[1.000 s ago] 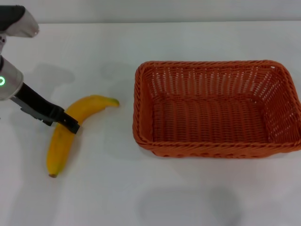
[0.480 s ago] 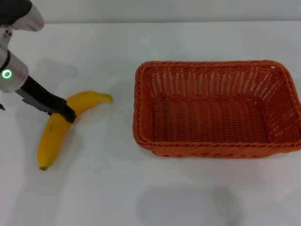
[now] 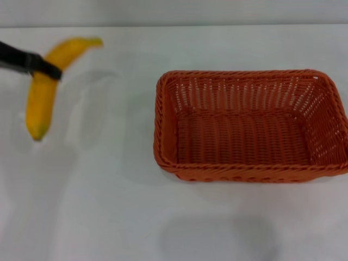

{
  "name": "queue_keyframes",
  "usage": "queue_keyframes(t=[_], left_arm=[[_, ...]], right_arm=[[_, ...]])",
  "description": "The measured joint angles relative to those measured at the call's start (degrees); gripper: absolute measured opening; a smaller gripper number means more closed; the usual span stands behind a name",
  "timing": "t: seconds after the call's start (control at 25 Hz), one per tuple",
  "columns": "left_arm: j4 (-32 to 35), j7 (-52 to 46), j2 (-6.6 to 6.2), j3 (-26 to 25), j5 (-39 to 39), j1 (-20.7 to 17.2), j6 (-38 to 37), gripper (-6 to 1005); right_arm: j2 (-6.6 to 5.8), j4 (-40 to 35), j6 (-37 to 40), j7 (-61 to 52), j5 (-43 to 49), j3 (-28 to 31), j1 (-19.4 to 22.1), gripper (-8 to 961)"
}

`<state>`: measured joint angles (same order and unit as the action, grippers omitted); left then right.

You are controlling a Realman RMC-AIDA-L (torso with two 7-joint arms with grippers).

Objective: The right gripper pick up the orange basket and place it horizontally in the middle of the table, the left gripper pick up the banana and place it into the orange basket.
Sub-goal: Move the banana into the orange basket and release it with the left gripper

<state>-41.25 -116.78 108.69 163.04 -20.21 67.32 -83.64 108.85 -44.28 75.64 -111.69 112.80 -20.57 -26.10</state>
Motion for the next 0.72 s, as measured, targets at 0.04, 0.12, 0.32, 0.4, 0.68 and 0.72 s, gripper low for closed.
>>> queue_keyframes(t=[0.04,0.12,0.32,0.4,0.68,0.72], left_arm=[[-1.49,1.42,-1.16,0.02,2.81,-0.42,-2.74,501],[-2.94,4.37,-3.48,0.04,7.58,-0.83,-8.69,500],[-3.16,8.65,-5.94,0.09,9.96,1.79,-17.31,500],[-2.76,9.47,-5.56,0.13,9.11,4.13,-18.22,500],[-1.01,10.34,-0.92,0.18,7.95,12.57,-16.85,500],[-0.33,10.43,0.05,0.17,7.45,13.88,-16.15,500]], right_arm=[[-0.06,0.00,0.00,0.00,-0.16,0.00,0.00,790],[-0.19,0.00,-0.02,0.00,-0.41,0.00,-0.01,790],[-0.34,-0.01,-0.02,0.33,-0.62,-0.01,-0.68,790],[-0.34,-0.01,-0.02,0.87,-0.94,-0.03,-0.87,790],[-0.02,-0.01,0.01,2.58,-2.05,-0.30,-1.41,790],[0.04,0.00,0.03,2.73,-2.09,-0.27,-1.39,790]])
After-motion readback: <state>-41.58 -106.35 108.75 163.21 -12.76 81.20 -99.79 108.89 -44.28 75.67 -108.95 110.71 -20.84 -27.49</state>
